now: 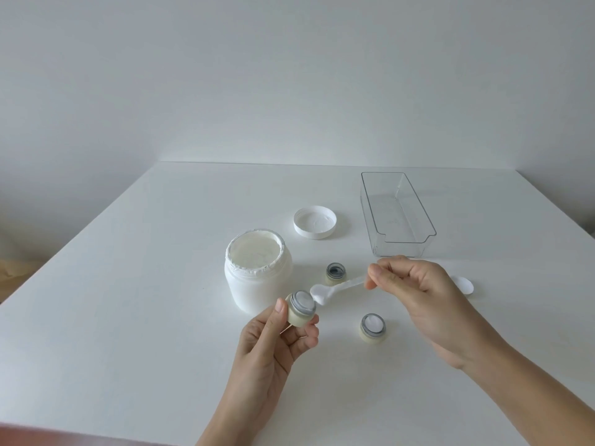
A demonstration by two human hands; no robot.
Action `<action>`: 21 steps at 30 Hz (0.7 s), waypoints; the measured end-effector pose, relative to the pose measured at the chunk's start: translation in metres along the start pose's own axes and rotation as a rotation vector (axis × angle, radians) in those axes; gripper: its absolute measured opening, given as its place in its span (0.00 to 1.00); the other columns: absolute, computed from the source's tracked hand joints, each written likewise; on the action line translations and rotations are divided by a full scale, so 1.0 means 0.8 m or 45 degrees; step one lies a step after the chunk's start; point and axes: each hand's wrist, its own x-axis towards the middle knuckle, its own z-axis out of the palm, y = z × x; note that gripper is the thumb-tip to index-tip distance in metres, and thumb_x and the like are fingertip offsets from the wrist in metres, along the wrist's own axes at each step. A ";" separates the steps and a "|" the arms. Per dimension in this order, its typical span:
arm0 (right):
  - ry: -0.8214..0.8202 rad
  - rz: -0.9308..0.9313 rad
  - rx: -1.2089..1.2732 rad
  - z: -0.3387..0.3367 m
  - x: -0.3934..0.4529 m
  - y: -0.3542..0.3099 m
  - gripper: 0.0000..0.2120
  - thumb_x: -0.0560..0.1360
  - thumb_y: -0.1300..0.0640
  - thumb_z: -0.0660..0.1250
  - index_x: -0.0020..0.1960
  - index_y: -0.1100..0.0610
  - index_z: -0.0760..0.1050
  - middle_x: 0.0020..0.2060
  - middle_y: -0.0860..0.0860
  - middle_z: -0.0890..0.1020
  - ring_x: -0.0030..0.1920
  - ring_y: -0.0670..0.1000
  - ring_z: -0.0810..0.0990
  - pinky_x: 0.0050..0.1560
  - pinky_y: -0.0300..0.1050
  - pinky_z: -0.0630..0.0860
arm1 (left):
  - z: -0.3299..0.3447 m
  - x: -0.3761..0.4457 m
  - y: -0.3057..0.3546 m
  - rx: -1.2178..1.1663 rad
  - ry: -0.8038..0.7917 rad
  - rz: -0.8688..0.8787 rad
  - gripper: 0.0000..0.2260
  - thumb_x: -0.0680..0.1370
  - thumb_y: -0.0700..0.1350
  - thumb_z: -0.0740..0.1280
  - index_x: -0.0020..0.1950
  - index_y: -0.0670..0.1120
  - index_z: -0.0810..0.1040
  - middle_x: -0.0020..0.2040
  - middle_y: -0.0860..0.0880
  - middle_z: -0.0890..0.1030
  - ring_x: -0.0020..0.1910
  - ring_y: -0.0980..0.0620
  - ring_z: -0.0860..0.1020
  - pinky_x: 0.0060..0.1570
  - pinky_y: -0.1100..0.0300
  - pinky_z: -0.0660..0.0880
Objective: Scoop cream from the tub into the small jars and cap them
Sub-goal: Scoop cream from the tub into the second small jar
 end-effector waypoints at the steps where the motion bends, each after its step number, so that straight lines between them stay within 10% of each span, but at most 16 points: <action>1: -0.005 0.052 0.075 0.001 0.000 -0.002 0.13 0.69 0.44 0.65 0.34 0.51 0.82 0.34 0.39 0.81 0.44 0.34 0.77 0.52 0.36 0.65 | 0.001 0.000 0.001 0.009 0.004 0.011 0.14 0.76 0.52 0.69 0.47 0.42 0.85 0.41 0.42 0.83 0.38 0.51 0.82 0.42 0.59 0.80; 15: 0.404 -0.579 -0.409 0.018 0.010 0.000 0.12 0.75 0.49 0.64 0.41 0.54 0.82 0.41 0.48 0.72 0.48 0.44 0.74 0.51 0.30 0.67 | 0.002 -0.002 0.005 -0.049 0.039 0.078 0.26 0.59 0.48 0.85 0.54 0.45 0.84 0.53 0.44 0.84 0.54 0.38 0.83 0.46 0.59 0.81; 21: 0.546 -0.866 -0.577 0.018 0.003 0.001 0.11 0.75 0.51 0.64 0.43 0.54 0.84 0.43 0.50 0.71 0.44 0.46 0.72 0.50 0.53 0.70 | 0.002 -0.002 0.006 -0.059 0.013 0.044 0.24 0.59 0.50 0.84 0.52 0.46 0.85 0.52 0.43 0.85 0.54 0.39 0.84 0.45 0.60 0.81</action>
